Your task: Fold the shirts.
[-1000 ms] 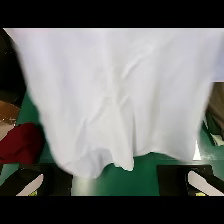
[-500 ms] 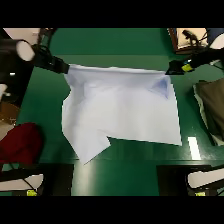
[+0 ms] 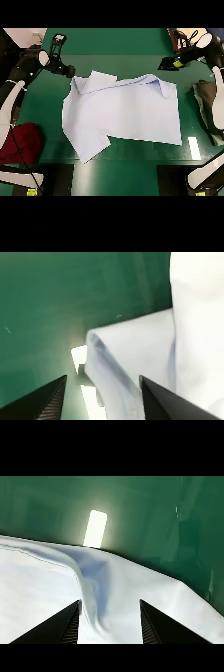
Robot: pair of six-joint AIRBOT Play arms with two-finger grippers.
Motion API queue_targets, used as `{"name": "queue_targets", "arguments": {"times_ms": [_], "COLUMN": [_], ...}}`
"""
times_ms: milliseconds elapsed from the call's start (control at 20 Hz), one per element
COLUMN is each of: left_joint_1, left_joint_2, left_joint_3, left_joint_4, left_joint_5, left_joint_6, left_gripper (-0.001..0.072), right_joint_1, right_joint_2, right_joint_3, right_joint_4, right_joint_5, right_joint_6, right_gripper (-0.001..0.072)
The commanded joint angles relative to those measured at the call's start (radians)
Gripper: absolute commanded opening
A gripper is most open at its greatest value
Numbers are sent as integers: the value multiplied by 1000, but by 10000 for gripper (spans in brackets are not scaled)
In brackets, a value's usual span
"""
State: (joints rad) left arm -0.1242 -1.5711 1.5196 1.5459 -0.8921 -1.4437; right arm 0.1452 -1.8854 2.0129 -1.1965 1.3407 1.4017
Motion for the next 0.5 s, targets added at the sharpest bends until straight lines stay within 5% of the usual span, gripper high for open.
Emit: {"name": "queue_targets", "arguments": {"times_ms": [0, 200, 450], "left_joint_1": [64, 207, 293], "left_joint_2": [40, 179, 373], "left_joint_3": [69, 0, -401], "left_joint_4": [2, -98, -275], "left_joint_5": [-143, -311, -410], "left_joint_6": [-20, 13, 64], "left_gripper": [535, 535, 535], "right_joint_1": [-23, -89, -134], "right_joint_2": [60, 240, 444], "right_joint_3": [-7, -276, -628], "right_joint_4": [2, 185, 349], "right_joint_5": [62, 176, 150], "right_joint_6": [-11, -103, -182], "right_gripper": [435, 434, 434]}}
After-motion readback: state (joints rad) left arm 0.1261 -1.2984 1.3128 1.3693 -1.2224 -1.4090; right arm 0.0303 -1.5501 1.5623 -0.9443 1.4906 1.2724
